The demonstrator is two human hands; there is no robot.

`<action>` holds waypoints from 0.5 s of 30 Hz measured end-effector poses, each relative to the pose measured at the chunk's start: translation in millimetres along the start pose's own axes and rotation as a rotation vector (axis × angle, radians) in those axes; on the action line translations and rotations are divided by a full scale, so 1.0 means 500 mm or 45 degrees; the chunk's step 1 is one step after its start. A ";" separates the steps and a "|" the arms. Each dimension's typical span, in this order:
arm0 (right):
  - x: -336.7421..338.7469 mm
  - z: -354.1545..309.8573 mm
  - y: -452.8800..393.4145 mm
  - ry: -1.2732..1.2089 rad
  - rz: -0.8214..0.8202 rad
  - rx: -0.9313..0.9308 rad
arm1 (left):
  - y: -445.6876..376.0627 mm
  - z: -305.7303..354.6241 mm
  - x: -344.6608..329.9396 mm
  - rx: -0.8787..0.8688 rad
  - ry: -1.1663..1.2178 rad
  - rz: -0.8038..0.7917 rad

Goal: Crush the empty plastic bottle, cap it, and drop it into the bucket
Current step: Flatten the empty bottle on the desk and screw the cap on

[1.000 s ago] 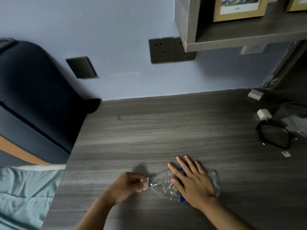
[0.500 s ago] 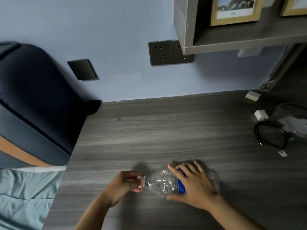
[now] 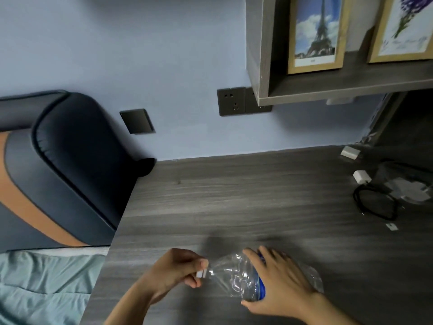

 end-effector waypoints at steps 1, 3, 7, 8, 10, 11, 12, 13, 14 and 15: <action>0.006 -0.006 0.005 -0.005 0.018 -0.011 | 0.007 0.004 0.001 -0.028 -0.018 0.008; 0.015 -0.019 0.013 0.003 0.046 -0.033 | 0.024 0.013 0.004 -0.108 -0.101 0.010; 0.032 -0.034 0.024 -0.087 0.030 -0.108 | 0.051 0.030 0.006 -0.239 -0.118 -0.022; 0.036 -0.038 0.026 -0.139 0.031 -0.121 | 0.057 0.034 0.006 -0.268 -0.106 -0.028; 0.044 -0.041 0.033 -0.271 0.034 -0.131 | 0.067 0.035 0.008 -0.302 -0.069 -0.020; 0.048 -0.040 0.037 -0.370 0.028 -0.144 | 0.071 0.035 0.009 -0.312 -0.070 -0.018; 0.054 -0.039 0.042 -0.483 0.032 -0.171 | 0.076 0.037 0.008 -0.321 -0.087 -0.021; 0.060 -0.038 0.047 -0.587 0.055 -0.201 | 0.080 0.039 0.006 -0.330 -0.110 -0.033; 0.064 -0.036 0.051 -0.659 0.087 -0.225 | 0.084 0.041 0.003 -0.337 -0.131 -0.044; 0.068 -0.035 0.054 -0.694 0.107 -0.241 | 0.088 0.044 0.000 -0.340 -0.146 -0.053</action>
Point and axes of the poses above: each hand's wrist, its own y-axis away from the middle knuckle, its own x-axis out of the back of the hand, z = x × y, the point moved 2 cm from there along -y, towards the middle knuckle, and after that the axes turned 11 degrees about x, right-handed, at the moved point
